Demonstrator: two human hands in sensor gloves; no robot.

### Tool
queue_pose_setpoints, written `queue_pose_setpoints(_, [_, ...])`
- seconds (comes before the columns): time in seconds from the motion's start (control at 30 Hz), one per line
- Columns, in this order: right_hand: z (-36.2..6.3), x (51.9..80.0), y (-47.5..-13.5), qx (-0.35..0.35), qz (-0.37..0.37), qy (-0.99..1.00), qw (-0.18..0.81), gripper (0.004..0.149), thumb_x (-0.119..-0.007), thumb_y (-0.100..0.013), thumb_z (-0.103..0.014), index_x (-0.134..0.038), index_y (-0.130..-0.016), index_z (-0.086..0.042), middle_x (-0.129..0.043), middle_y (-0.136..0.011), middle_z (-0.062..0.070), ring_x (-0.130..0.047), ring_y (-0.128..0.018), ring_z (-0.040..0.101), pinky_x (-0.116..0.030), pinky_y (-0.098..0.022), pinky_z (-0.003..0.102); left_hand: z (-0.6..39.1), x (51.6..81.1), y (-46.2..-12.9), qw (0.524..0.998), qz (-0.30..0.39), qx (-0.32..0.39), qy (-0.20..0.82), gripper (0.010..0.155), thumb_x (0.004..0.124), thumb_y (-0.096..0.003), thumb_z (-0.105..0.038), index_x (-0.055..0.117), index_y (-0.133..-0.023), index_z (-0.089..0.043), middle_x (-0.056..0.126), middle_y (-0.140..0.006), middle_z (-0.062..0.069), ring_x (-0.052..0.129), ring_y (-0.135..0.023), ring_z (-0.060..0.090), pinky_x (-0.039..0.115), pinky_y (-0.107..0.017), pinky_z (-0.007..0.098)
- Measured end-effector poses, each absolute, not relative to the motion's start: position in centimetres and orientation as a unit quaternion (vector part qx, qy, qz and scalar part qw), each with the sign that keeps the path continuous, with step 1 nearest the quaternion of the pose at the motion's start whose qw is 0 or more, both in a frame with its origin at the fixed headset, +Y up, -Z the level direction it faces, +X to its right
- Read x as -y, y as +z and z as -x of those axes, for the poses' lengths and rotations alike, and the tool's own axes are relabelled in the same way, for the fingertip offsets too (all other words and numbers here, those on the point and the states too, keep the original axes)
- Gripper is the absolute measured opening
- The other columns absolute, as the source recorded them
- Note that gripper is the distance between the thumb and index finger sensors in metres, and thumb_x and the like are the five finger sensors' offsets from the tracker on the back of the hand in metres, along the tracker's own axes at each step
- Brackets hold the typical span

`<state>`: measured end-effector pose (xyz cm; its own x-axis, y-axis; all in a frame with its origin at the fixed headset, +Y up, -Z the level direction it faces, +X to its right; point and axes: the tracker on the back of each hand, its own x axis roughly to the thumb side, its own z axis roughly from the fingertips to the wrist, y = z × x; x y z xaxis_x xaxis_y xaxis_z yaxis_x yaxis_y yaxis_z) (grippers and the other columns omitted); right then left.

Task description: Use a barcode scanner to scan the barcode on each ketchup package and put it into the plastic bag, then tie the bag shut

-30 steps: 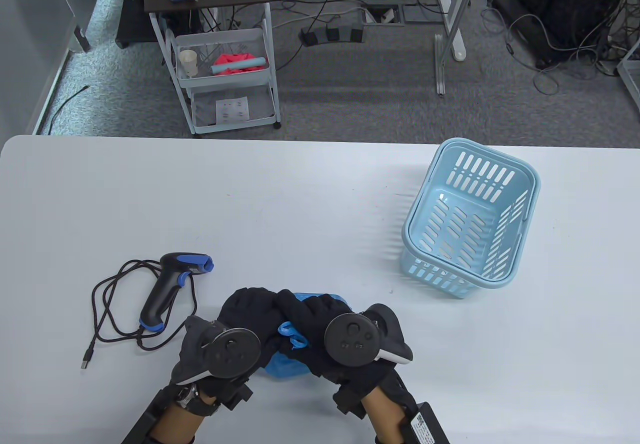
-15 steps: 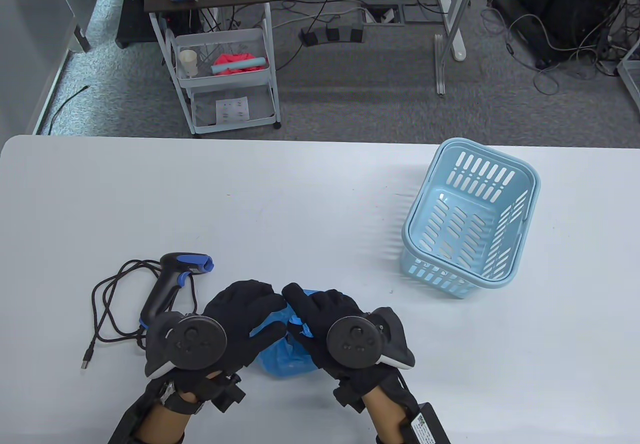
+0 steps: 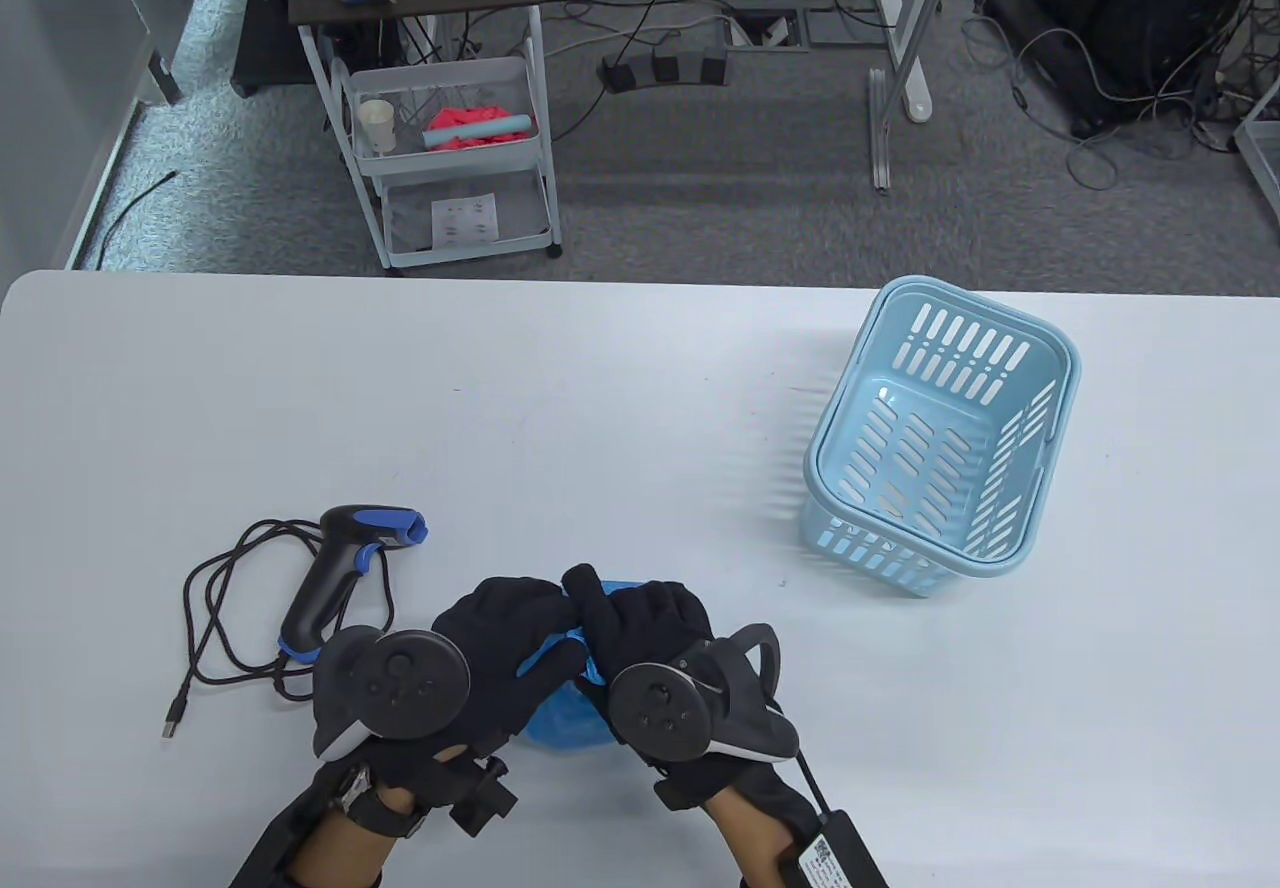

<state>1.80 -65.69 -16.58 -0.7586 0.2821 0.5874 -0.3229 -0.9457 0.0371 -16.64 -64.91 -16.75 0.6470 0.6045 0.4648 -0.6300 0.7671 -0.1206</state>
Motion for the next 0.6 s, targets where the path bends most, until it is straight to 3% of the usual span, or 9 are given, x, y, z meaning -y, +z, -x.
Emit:
queue_pose_setpoints(0.2, [-1.9, 65.7, -16.7, 0.027, -0.313, 0.934, 0.167, 0.067, -0.057, -0.058, -0.039, -0.038, -0.112, -0.003, -0.072, -0.088, 0.016, -0.067, -0.084, 0.045, -0.051, -0.07, 0.066, 17.2, 65.1, -17.1, 0.892, -0.017, 0.243, 0.381, 0.042, 0.075, -0.051, -0.042, 0.086, -0.084, -0.017, 0.083, -0.09, 0.002, 0.087, -0.084, 0.038, 0.069, -0.068, 0.058])
queue_pose_setpoints(0.6, [-5.6, 66.3, -19.1, -0.041, -0.312, 0.852, 0.417, 0.054, -0.06, -0.059, -0.037, -0.061, -0.107, -0.011, -0.077, -0.09, 0.019, -0.071, -0.084, 0.047, -0.053, -0.069, 0.065, 17.6, 64.5, -16.9, 0.906, -0.05, 0.238, 0.347, 0.043, 0.073, -0.0517, -0.042, 0.083, -0.087, -0.019, 0.08, -0.093, 0.002, 0.084, -0.087, 0.037, 0.068, -0.069, 0.058])
